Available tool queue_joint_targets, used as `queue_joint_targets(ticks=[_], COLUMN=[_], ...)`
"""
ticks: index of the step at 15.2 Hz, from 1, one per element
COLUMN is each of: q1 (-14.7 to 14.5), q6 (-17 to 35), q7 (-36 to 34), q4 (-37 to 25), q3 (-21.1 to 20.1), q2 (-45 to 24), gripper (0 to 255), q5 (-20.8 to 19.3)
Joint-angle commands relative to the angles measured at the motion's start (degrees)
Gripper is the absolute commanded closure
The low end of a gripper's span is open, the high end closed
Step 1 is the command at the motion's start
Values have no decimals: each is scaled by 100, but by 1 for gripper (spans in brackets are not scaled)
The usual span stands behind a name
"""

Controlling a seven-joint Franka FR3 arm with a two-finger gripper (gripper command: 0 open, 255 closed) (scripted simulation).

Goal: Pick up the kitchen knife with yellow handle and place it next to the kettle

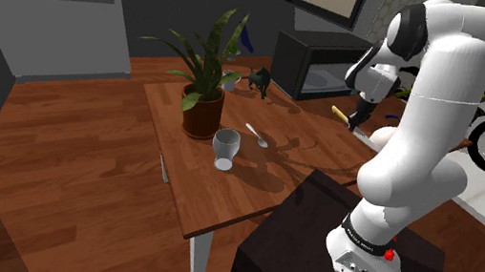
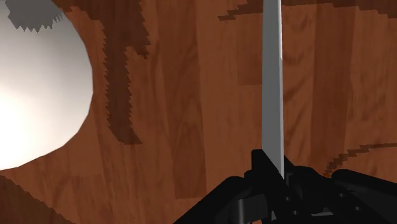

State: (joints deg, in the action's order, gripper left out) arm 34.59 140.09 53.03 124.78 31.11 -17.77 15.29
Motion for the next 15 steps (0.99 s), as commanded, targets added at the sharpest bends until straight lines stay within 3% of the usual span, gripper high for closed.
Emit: queue_joint_targets(ticks=[1,15], q1=[49,476], q6=[135,922], q7=[87,644], q4=[17,-67], q3=[-66,-634], q2=[-138,-1099], gripper=[255,255], q5=[127,927])
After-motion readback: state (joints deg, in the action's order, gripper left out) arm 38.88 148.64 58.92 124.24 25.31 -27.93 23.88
